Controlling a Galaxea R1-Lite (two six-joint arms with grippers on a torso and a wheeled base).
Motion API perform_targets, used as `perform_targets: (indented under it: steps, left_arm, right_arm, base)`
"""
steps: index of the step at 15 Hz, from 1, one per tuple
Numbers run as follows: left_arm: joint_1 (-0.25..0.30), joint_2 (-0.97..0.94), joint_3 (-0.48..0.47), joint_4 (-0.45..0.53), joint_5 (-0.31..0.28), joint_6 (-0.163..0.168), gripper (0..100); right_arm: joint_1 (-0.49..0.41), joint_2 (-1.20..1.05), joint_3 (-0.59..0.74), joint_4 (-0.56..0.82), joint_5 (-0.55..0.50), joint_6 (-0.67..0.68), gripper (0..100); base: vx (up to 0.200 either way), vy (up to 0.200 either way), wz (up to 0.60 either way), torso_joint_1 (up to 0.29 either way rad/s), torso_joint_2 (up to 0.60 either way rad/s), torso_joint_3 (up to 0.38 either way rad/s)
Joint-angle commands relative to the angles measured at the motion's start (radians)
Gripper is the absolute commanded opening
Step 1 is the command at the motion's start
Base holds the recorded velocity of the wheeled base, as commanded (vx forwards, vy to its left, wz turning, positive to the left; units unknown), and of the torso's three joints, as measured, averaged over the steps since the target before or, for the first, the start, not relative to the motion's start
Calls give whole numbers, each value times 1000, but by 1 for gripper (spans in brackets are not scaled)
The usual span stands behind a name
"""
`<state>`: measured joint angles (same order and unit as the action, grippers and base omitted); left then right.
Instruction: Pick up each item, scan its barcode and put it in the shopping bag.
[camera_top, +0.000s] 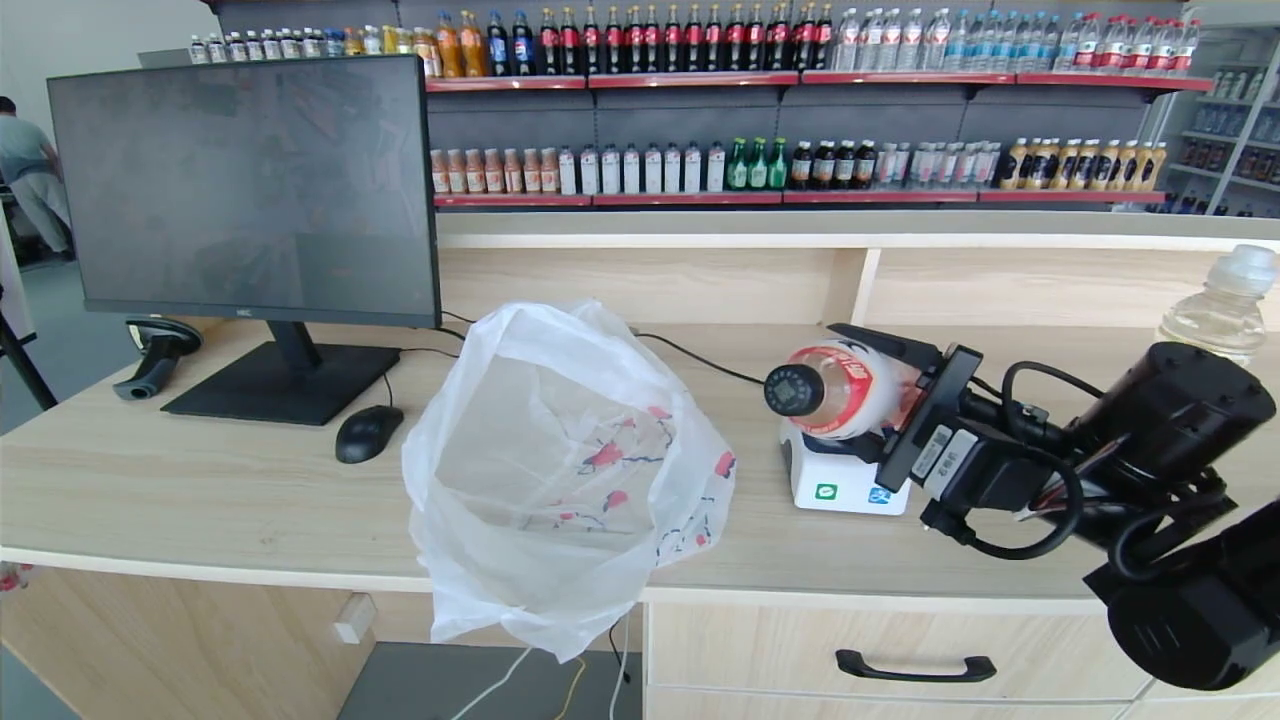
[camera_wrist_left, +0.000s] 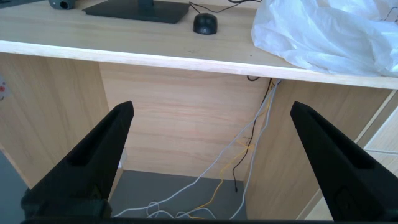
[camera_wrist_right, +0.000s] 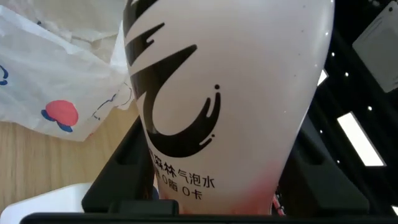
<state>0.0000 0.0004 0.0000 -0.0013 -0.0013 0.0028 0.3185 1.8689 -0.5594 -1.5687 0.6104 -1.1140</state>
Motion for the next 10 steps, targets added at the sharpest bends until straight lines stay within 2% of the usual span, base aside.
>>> perform_targets:
  steps: [1, 4, 10]
  left_arm:
    - [0, 0, 0, 0, 0, 0, 100]
    - [0, 0, 0, 0, 0, 0, 100]
    - [0, 0, 0, 0, 0, 0, 100]
  right_arm:
    - [-4, 21, -1, -2, 6, -3, 0]
    - [-4, 42, 12, -2, 40, -44, 0]
    - [-3, 39, 33, -2, 42, -78, 0]
  base:
    - [0, 0, 0, 0, 0, 0]
    - [0, 0, 0, 0, 0, 0]
    - [0, 0, 0, 0, 0, 0]
